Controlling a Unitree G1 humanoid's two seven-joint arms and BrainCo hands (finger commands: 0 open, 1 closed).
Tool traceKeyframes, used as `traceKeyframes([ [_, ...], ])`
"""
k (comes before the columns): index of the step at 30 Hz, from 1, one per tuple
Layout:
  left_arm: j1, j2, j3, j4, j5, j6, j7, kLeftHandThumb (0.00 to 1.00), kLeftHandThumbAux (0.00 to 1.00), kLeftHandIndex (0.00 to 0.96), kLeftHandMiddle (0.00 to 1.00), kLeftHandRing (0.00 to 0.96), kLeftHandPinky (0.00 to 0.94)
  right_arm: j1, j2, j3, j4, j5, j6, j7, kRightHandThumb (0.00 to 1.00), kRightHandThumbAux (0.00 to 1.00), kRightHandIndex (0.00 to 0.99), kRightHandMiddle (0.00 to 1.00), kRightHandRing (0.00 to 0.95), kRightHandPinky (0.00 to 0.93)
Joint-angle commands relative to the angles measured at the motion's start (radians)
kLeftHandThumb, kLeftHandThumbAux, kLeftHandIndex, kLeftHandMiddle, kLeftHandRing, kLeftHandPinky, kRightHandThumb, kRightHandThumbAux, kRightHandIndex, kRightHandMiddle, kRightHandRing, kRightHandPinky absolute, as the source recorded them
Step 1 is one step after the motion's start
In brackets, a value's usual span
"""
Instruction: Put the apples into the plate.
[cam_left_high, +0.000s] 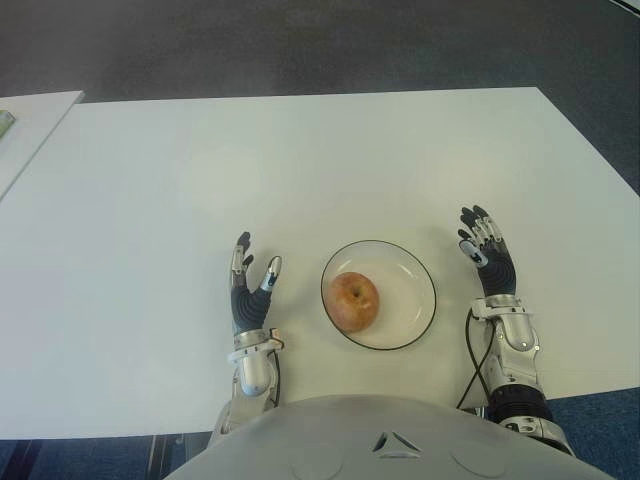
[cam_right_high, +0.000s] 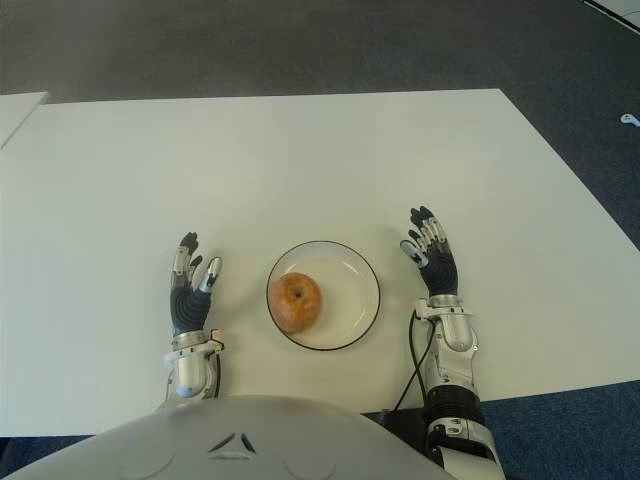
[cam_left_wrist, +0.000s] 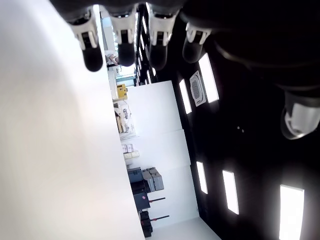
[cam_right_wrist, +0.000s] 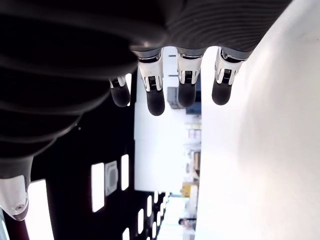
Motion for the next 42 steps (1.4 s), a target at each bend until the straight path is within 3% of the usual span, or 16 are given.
traceKeyframes([
  [1,-0.024,-0.039,-0.008,0.245,-0.035,-0.058,-0.016,0.016,0.43,0.11,0.12,0.146,0.229,0.111,0.083,0.036,0.108,0.009,0.083,0.018,0.076,0.522,0.059,0.123,0.056,0.0],
  [10,-0.026,-0.024,-0.024,0.278,-0.073,-0.094,-0.038,0.07,0.45,0.14,0.135,0.147,0.21,0.242,0.08,0.094,-0.112,-0.025,0.119,0.013,0.055,0.528,0.044,0.081,0.022,0.0],
  [24,0.019,0.001,-0.037,0.269,-0.073,-0.169,-0.041,0.051,0.379,0.177,0.126,0.113,0.168,0.28,0.055,0.132,-0.171,-0.01,0.185,0.042,0.048,0.488,0.039,0.081,0.015,0.0],
  [27,0.016,0.028,-0.016,0.334,-0.099,-0.257,-0.057,0.039,0.346,0.185,0.135,0.122,0.172,0.307,0.05,0.141,-0.193,-0.008,0.192,0.053,0.047,0.484,0.041,0.086,0.017,0.0],
  [30,0.015,0.037,-0.013,0.355,-0.101,-0.294,-0.057,0.032,0.326,0.185,0.142,0.131,0.177,0.332,0.049,0.149,-0.216,-0.005,0.194,0.061,0.049,0.48,0.045,0.09,0.018,0.0],
  [42,0.059,0.056,-0.018,0.299,-0.102,-0.342,-0.07,0.036,0.309,0.18,0.148,0.141,0.182,0.453,0.047,0.189,-0.369,-0.008,0.214,0.057,0.056,0.482,0.027,0.081,0.01,0.0],
])
